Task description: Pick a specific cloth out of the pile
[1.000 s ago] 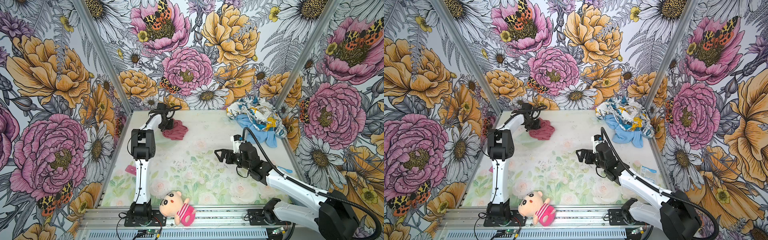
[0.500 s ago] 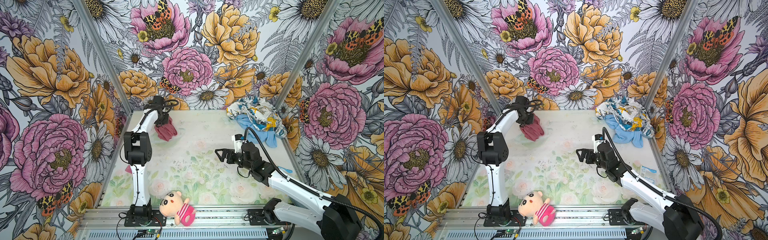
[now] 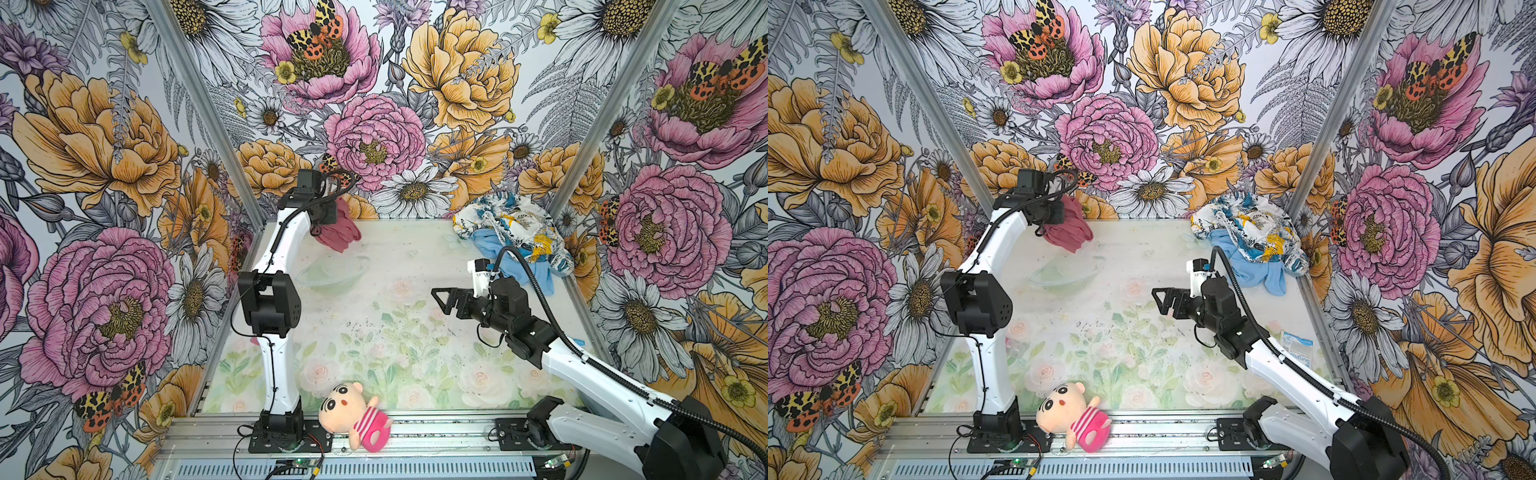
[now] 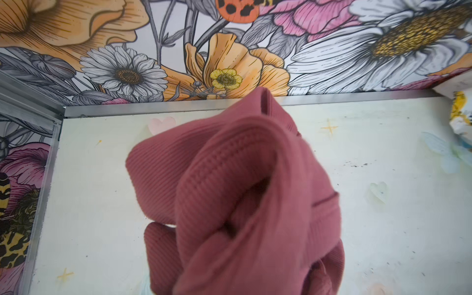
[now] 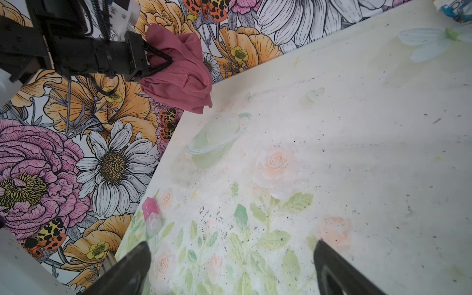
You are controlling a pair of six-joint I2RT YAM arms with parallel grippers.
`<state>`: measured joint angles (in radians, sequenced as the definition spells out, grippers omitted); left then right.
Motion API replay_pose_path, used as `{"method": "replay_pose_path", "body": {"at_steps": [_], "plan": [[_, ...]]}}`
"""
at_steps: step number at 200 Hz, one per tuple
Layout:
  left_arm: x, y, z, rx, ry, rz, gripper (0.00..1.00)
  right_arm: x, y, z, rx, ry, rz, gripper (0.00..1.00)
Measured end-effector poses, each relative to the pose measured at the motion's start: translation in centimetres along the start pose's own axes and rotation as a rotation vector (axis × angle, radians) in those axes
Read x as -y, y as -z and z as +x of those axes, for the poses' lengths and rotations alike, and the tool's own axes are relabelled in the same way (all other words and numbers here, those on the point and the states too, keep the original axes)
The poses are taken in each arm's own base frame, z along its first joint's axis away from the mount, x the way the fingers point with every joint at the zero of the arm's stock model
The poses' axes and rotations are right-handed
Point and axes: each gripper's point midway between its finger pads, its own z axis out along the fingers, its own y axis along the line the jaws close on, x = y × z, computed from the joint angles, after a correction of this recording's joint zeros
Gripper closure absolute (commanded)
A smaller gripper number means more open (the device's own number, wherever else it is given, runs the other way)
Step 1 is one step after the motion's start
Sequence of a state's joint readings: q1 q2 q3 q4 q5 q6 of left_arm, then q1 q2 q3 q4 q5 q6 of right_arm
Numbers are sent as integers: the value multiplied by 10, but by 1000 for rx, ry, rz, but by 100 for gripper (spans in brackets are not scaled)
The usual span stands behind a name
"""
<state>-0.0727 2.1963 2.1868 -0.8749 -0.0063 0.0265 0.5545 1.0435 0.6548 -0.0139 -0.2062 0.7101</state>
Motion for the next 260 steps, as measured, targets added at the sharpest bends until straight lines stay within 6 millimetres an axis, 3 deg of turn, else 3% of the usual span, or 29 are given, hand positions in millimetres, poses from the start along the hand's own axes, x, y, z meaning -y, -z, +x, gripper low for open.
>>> {"method": "replay_pose_path", "body": {"at_steps": [25, 46, 62, 86, 128, 158, 185, 221, 241, 260], "plan": [[-27, -60, 46, -134, -9, -105, 100, 3, 2, -1, 6, -2, 5, 1], [-48, -89, 78, -224, -45, -215, 100, 7, 6, 0, 14, -6, 14, 1], [-65, -91, 85, -249, -83, -304, 100, 11, 7, 1, 16, -11, 23, 1], [-89, -82, 79, -246, -153, -456, 100, 15, 7, -2, 22, -16, 33, 0], [-109, -74, 81, -271, -287, -648, 100, 22, 6, -2, 17, -19, 47, 1], [-94, -74, 79, -273, -397, -714, 100, 22, 6, -2, 14, -12, 46, 0], [-62, -79, 77, -250, -467, -700, 100, 25, 6, 0, 12, -15, 53, 0], [-20, -94, 103, -273, -541, -624, 100, 29, 6, 5, 1, -19, 63, 1], [-14, -99, 118, -299, -564, -602, 100, 29, 6, 5, 2, -18, 62, 1], [-15, -102, 119, -294, -553, -602, 100, 28, 7, 4, 6, -18, 59, 0]]}}
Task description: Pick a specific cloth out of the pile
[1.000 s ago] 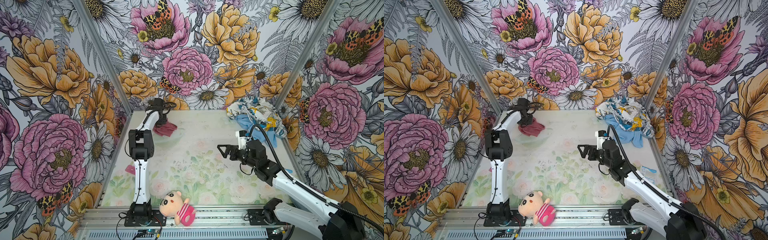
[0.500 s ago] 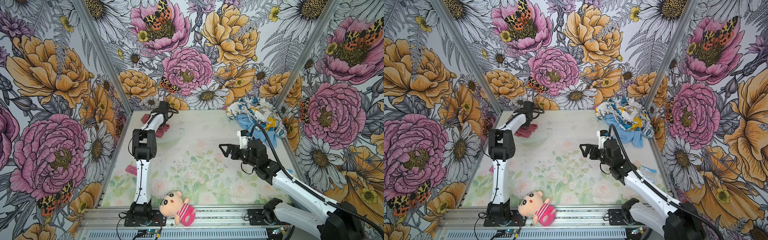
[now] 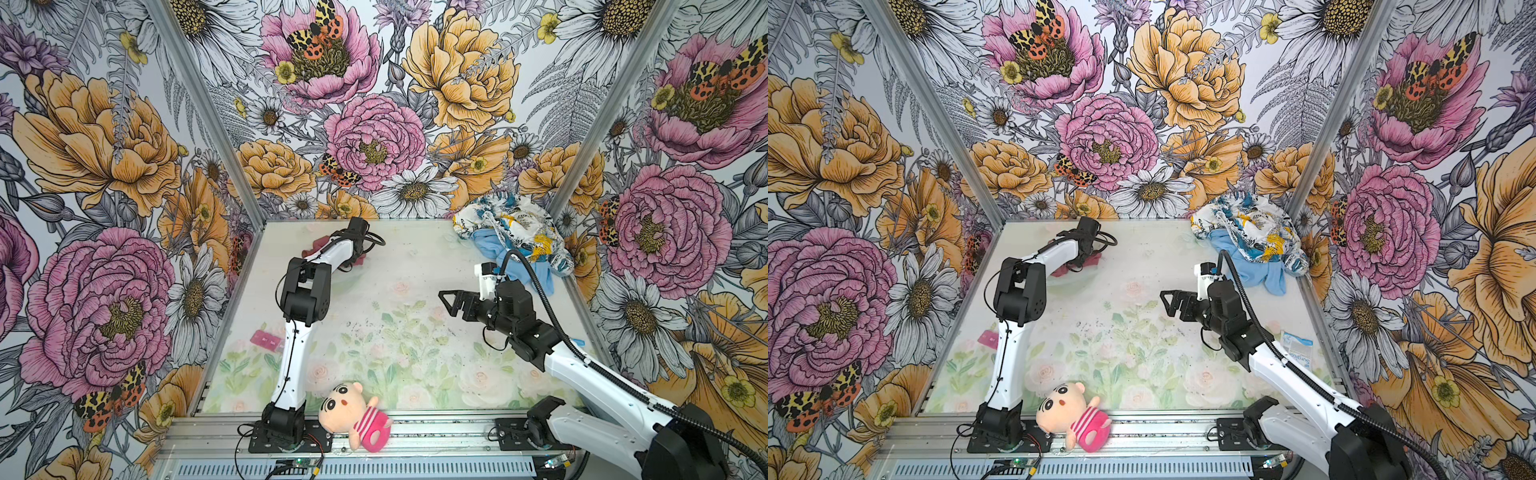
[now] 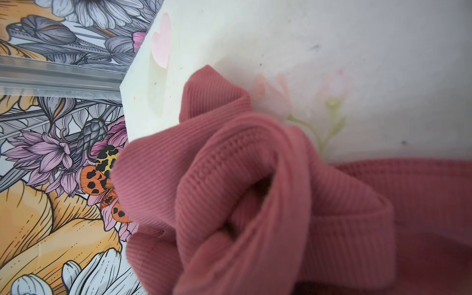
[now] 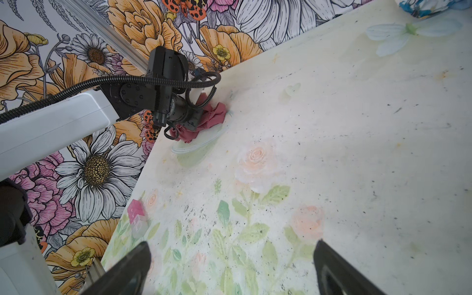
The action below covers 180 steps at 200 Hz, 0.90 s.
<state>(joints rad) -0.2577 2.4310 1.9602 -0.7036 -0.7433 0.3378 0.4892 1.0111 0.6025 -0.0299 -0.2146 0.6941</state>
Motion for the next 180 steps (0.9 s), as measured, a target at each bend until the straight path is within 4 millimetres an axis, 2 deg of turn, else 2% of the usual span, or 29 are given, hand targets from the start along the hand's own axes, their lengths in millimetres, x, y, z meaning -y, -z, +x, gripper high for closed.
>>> {"method": "replay_pose_path", "body": {"at_steps": [16, 51, 85, 106, 151, 168, 180], "plan": [[0, -2, 0, 5, 26, 20, 100, 0, 2, 1, 2, 1, -2, 0], [-9, -2, 0, 41, 157, 175, 64, 1, 4, 3, 4, 0, -2, 1], [-38, 7, -2, 82, 305, 310, 41, 2, 5, 5, 1, -5, 0, 1], [-52, 23, -10, 129, 367, 375, 28, 2, 5, 5, 0, -5, 1, 1], [-66, 68, -27, 215, 412, 401, 24, 2, 5, 5, 0, -5, 1, 1], [-59, 86, -30, 239, 392, 412, 22, 2, 5, 5, 0, -5, 1, 0], [-43, 101, -31, 254, 358, 446, 20, 2, 5, 5, 0, -5, 1, 1]]}}
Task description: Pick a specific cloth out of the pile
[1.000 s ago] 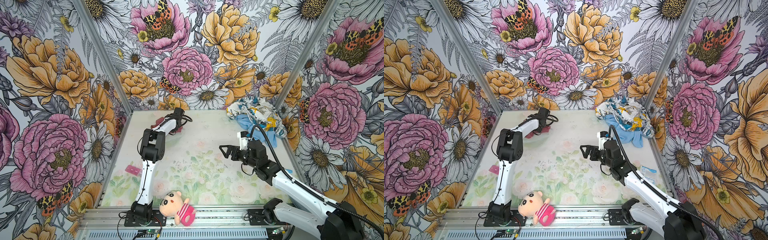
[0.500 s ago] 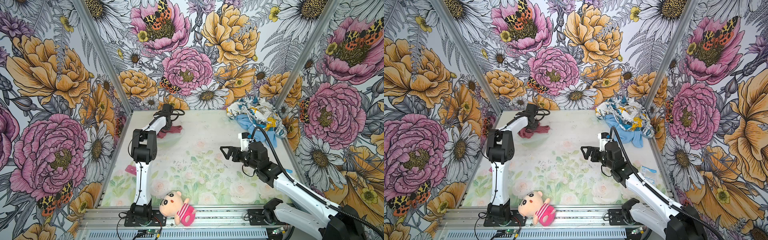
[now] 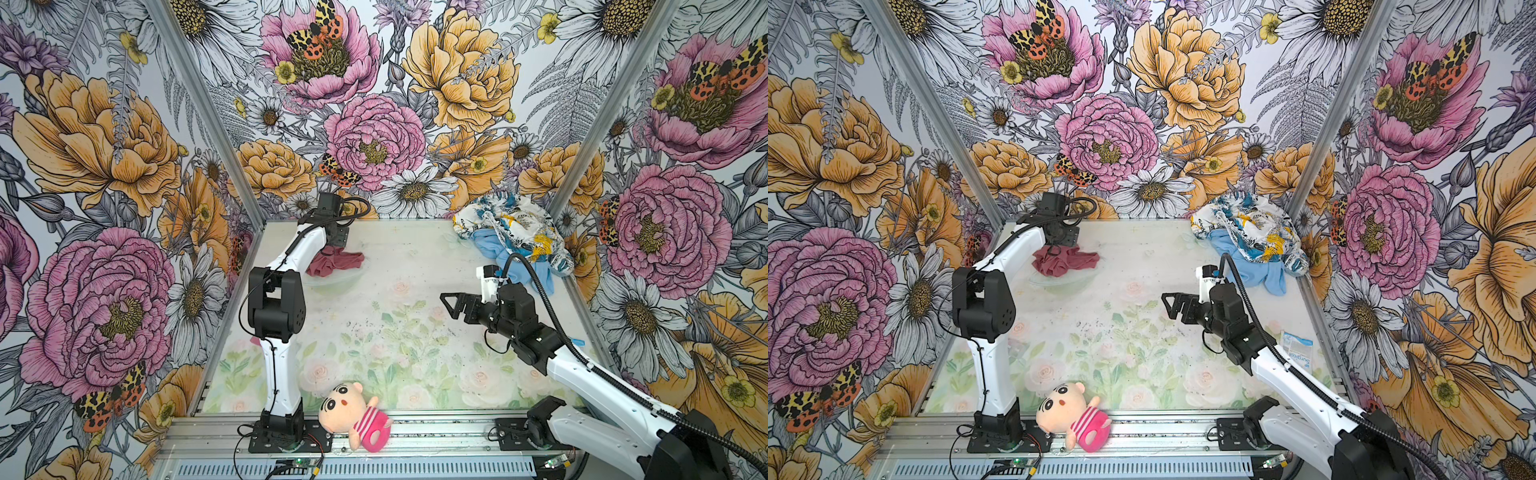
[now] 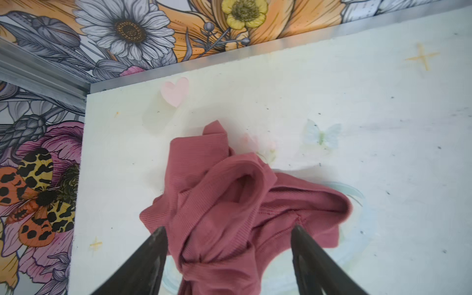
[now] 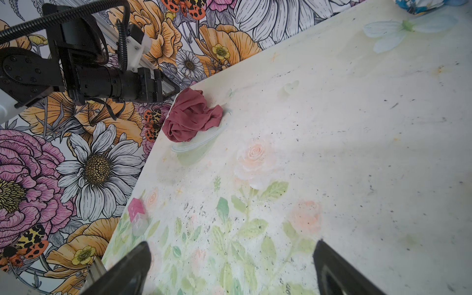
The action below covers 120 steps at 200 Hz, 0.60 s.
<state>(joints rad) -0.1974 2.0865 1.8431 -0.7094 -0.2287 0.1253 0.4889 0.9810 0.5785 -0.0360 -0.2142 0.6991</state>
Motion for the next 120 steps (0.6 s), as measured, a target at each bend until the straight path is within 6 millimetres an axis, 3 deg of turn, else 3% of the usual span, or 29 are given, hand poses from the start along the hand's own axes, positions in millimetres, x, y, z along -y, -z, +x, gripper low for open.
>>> {"method": "replay_pose_path", "body": {"at_steps": [12, 24, 34, 49, 63, 98, 120], "plan": [[24, 5, 2, 1, -43, 42, 23, 0, 0, 0, 1, 0, 0, 1], [47, 5, 5, -2, -93, 76, 34, 0, 0, 0, 0, -3, -1, 1], [65, 1, 8, -13, -115, 97, 45, 0, -1, 0, -1, -7, -1, 1], [87, -13, 15, -38, -154, 121, 54, 0, -1, 1, -3, -12, 0, 0], [93, -33, 25, -74, -169, 118, 58, 0, -1, 1, -4, -12, -2, 0], [95, -73, 53, -163, -213, 76, 55, 1, 0, 3, -6, -17, 0, 1], [94, -81, 57, -182, -220, 54, 68, 3, -1, 5, -10, -21, 4, 0]]}}
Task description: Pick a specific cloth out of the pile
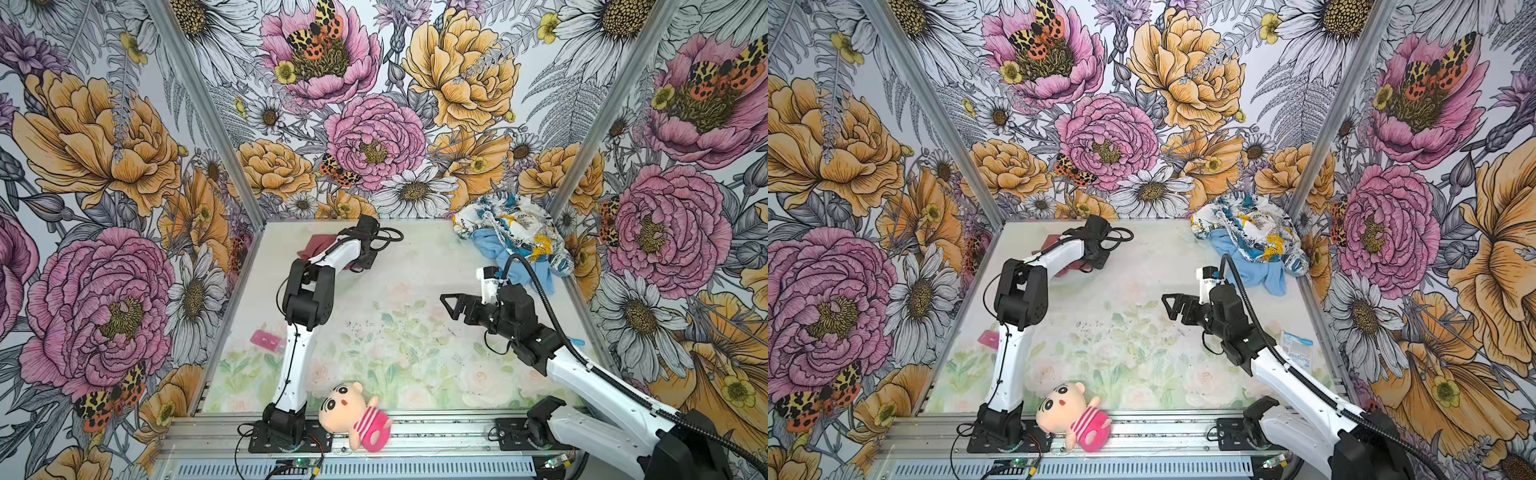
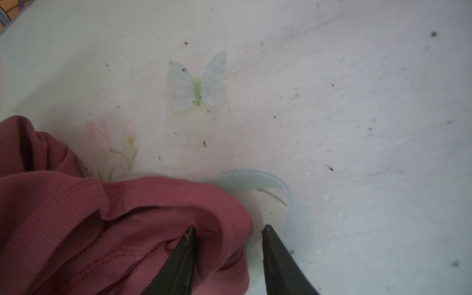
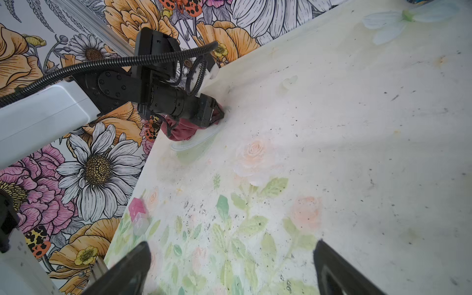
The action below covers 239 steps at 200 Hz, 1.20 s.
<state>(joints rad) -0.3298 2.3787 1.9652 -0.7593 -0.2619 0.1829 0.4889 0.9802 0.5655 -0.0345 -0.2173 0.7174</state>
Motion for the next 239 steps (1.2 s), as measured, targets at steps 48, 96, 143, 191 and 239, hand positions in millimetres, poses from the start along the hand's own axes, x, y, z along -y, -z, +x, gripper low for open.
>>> {"method": "replay_pose_path", "body": {"at_steps": [48, 96, 143, 191, 239], "plan": [[-18, 4, -1, -3, 6, -100, 100, 0, 0, 0, 0, 0, 0, 0], [-57, 54, 7, 33, 78, -168, 100, 2, -6, 2, -10, -3, 4, 1], [-129, 132, -7, 206, 265, -228, 100, 4, -15, 6, -31, -20, -2, 0], [-180, 123, 25, 189, 412, -288, 100, 5, -22, 10, -47, -31, -9, 1], [-204, 52, 70, 54, 508, -314, 100, 5, -22, 10, -52, -31, -14, 0]]}}
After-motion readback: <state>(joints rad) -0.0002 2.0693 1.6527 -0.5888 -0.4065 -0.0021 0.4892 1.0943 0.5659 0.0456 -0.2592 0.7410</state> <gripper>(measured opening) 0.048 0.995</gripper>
